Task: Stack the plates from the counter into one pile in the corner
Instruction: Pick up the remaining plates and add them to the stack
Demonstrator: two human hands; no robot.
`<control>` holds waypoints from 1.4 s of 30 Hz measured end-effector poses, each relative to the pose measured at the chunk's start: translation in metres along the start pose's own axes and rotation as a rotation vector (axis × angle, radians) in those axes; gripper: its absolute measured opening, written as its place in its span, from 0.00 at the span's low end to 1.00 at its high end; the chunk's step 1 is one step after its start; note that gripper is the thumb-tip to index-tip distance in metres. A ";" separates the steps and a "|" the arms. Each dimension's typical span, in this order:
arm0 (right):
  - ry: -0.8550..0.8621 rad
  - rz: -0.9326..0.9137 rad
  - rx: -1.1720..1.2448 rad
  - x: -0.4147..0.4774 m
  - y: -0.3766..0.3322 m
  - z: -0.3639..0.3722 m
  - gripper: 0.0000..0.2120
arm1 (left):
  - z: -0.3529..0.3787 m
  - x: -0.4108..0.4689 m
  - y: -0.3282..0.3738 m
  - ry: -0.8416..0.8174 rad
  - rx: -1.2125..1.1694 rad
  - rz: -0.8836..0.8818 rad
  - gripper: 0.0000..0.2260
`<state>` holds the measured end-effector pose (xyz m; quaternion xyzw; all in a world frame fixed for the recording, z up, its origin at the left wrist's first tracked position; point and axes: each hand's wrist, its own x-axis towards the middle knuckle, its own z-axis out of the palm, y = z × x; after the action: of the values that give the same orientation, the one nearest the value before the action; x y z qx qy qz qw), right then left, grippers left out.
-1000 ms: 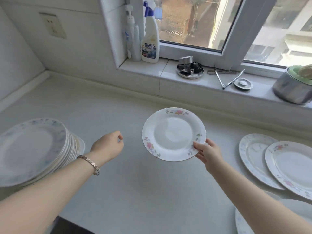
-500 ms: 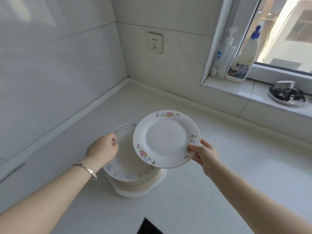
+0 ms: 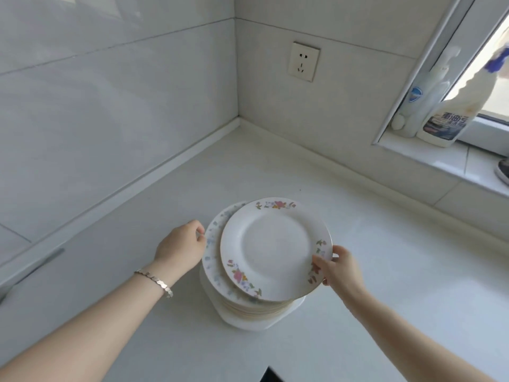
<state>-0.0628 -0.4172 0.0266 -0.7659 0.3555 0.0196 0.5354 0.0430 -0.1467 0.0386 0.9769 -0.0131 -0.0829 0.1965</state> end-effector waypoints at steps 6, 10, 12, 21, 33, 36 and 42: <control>0.053 -0.102 -0.567 0.000 -0.003 0.013 0.21 | 0.003 0.005 0.002 0.001 -0.011 -0.003 0.07; 0.004 -0.137 -0.759 0.001 0.003 0.021 0.23 | 0.001 0.008 0.002 0.007 -0.008 -0.010 0.08; 0.028 -0.153 -0.738 0.003 0.006 0.019 0.26 | -0.002 0.009 0.003 0.008 -0.012 -0.022 0.09; -0.045 -0.155 -0.253 0.017 0.009 0.042 0.20 | -0.002 0.003 0.006 0.016 -0.002 -0.004 0.09; -0.109 -0.174 -0.265 0.022 0.009 0.038 0.19 | 0.005 0.002 0.032 0.007 -0.018 0.080 0.12; -0.203 -0.129 -0.258 0.021 0.007 0.019 0.20 | 0.011 0.005 0.054 0.024 -0.048 0.145 0.12; -0.254 0.013 -0.383 0.011 0.036 -0.063 0.15 | 0.053 0.003 0.142 -0.139 -0.020 0.401 0.10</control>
<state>-0.0970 -0.4818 0.0196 -0.8427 0.2799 0.1861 0.4206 0.0377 -0.2984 0.0450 0.9446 -0.2200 -0.1093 0.2176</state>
